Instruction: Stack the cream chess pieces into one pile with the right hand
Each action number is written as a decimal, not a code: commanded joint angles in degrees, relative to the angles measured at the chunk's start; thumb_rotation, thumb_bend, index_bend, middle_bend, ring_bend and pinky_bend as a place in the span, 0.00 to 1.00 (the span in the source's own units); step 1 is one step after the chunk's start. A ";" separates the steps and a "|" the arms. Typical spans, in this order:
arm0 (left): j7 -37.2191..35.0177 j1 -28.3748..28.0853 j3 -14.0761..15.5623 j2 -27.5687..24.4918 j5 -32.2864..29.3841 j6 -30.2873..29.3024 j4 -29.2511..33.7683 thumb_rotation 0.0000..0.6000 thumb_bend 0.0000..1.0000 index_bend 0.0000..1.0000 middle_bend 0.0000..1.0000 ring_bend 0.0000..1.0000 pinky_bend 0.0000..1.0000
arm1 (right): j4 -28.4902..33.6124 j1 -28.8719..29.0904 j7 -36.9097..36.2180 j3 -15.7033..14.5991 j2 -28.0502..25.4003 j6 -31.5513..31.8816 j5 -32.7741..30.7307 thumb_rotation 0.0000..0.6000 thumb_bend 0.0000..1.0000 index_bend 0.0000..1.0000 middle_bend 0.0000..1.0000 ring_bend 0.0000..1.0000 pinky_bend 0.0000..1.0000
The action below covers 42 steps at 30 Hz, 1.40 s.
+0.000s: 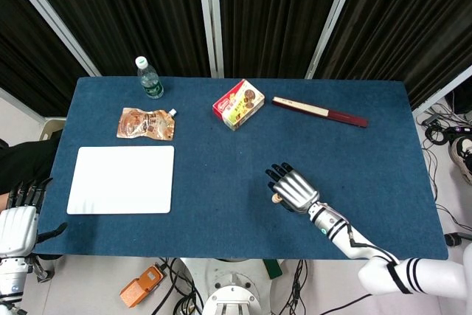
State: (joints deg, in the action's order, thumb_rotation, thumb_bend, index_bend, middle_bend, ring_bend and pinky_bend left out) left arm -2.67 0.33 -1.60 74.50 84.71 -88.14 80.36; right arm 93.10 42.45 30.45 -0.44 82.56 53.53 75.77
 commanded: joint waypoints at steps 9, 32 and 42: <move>-0.30 0.07 -0.06 0.20 -0.08 0.01 -0.47 1.00 0.00 0.12 0.12 0.10 0.01 | -0.01 -0.11 0.81 0.43 0.23 -0.50 -0.44 1.00 0.47 0.50 0.24 0.19 0.24; -0.24 -0.98 -0.79 -0.07 0.89 -0.11 0.22 1.00 0.00 0.12 0.12 0.10 0.01 | 4.56 -16.44 -15.93 1.01 -14.31 25.10 6.56 1.00 0.45 0.16 0.21 0.13 0.23; 0.96 -1.53 -0.77 -0.11 1.44 -0.06 1.66 1.00 0.00 0.12 0.12 0.10 0.01 | -0.65 -30.21 -28.49 -2.91 -17.14 38.14 9.03 1.00 0.31 0.03 0.10 0.03 0.14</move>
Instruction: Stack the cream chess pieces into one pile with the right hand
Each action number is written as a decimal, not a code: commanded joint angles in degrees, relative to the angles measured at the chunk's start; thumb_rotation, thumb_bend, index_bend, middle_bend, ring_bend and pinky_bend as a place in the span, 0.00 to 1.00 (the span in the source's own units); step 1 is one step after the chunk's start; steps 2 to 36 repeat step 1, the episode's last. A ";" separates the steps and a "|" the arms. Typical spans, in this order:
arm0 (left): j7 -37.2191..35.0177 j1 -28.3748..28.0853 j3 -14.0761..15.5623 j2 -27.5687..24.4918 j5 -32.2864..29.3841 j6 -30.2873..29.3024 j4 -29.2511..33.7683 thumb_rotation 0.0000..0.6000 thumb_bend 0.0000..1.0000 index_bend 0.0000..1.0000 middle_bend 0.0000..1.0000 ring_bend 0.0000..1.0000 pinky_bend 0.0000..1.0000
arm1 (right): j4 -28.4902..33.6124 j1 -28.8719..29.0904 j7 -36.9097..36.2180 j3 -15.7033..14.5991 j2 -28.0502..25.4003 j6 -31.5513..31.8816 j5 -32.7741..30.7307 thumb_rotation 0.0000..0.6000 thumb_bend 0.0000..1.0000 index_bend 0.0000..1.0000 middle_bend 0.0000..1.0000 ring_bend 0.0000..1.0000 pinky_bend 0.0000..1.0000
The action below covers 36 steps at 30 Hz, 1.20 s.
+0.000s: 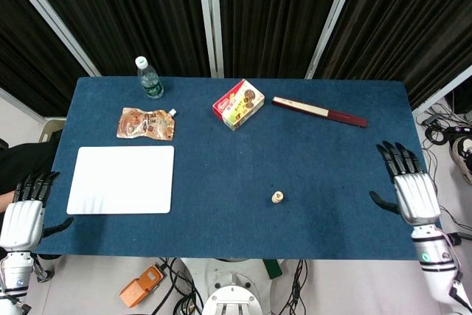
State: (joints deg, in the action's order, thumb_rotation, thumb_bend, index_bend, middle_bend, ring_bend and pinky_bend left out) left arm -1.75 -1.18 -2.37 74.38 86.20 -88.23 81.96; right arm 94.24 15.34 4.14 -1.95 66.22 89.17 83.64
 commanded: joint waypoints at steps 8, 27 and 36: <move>0.08 -0.04 -0.04 0.01 -0.12 0.03 0.10 1.00 0.00 0.12 0.12 0.10 0.01 | -1.97 -3.84 -2.50 -1.54 -0.90 2.86 1.39 1.00 0.31 0.03 0.10 0.03 0.14; 0.08 -0.04 -0.04 0.01 -0.12 0.03 0.10 1.00 0.00 0.12 0.12 0.10 0.01 | -1.97 -3.84 -2.50 -1.54 -0.90 2.86 1.39 1.00 0.31 0.03 0.10 0.03 0.14; 0.08 -0.04 -0.04 0.01 -0.12 0.03 0.10 1.00 0.00 0.12 0.12 0.10 0.01 | -1.97 -3.84 -2.50 -1.54 -0.90 2.86 1.39 1.00 0.31 0.03 0.10 0.03 0.14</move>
